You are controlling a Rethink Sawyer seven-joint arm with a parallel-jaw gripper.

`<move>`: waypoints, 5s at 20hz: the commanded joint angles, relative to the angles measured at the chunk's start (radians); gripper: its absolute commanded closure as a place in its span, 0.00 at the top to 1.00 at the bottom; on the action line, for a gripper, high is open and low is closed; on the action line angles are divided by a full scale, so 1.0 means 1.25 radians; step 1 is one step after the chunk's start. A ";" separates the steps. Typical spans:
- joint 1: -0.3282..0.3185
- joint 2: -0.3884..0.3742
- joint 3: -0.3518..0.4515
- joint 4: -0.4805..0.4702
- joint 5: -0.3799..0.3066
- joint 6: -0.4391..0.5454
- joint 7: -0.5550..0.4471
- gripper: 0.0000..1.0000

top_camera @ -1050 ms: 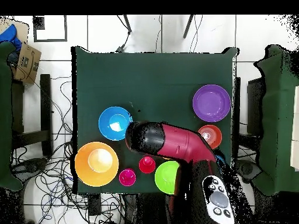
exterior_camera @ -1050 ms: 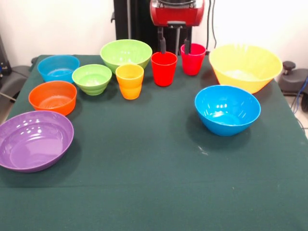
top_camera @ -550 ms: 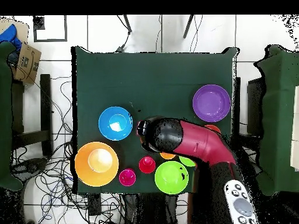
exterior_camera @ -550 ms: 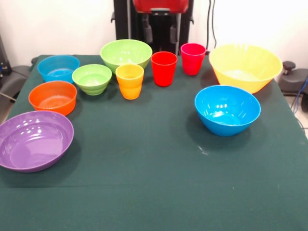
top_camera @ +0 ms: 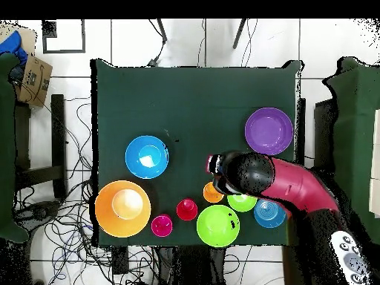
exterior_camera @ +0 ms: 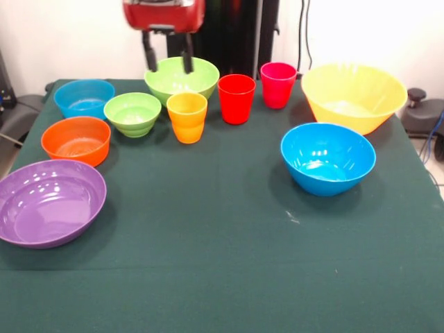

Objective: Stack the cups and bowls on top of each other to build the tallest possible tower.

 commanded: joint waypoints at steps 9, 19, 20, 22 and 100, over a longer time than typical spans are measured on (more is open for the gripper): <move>-0.075 0.190 0.163 -0.150 -0.207 -0.017 -0.193 1.00; -0.044 0.232 0.172 -0.245 -0.253 0.040 -0.165 1.00; -0.046 0.235 0.174 -0.247 -0.255 0.037 -0.164 1.00; -0.054 0.245 0.180 -0.257 -0.259 0.048 -0.174 1.00; -0.117 0.223 0.115 -0.093 -0.527 -0.140 -0.022 1.00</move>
